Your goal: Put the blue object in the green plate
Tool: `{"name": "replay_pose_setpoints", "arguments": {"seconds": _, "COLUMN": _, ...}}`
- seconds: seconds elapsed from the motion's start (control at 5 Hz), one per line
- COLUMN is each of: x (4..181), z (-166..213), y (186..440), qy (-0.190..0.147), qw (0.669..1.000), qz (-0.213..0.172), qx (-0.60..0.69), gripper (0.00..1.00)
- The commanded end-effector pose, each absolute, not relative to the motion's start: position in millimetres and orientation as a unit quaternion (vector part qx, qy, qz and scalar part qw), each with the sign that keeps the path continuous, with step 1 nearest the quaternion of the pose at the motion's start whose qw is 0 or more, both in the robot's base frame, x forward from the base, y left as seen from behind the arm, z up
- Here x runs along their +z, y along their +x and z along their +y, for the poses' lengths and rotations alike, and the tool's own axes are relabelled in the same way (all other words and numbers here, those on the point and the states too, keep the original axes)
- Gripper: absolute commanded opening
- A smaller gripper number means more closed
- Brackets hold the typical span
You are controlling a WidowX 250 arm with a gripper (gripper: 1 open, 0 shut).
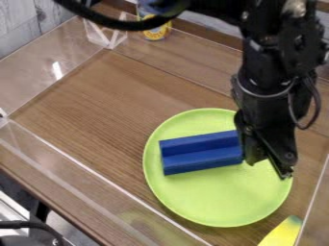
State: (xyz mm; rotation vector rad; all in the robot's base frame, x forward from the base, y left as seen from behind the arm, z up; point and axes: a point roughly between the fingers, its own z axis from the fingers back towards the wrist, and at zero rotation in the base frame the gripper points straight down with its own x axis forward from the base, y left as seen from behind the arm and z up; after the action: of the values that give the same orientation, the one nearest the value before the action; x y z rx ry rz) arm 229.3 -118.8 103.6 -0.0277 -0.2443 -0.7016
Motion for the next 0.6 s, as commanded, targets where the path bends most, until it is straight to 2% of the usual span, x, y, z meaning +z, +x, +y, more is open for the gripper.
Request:
{"name": "replay_pose_setpoints", "arguments": {"seconds": 0.0, "x": 115.5, "z": -124.0, "y": 229.7, "qy": -0.024, "qw": 0.928, "qz": -0.142, "qx": -0.344, "gripper": 0.00}}
{"name": "replay_pose_setpoints", "arguments": {"seconds": 0.4, "x": 120.6, "z": -128.7, "y": 224.8, "qy": -0.038, "qw": 0.929, "qz": -0.147, "qx": -0.338, "gripper": 0.00}}
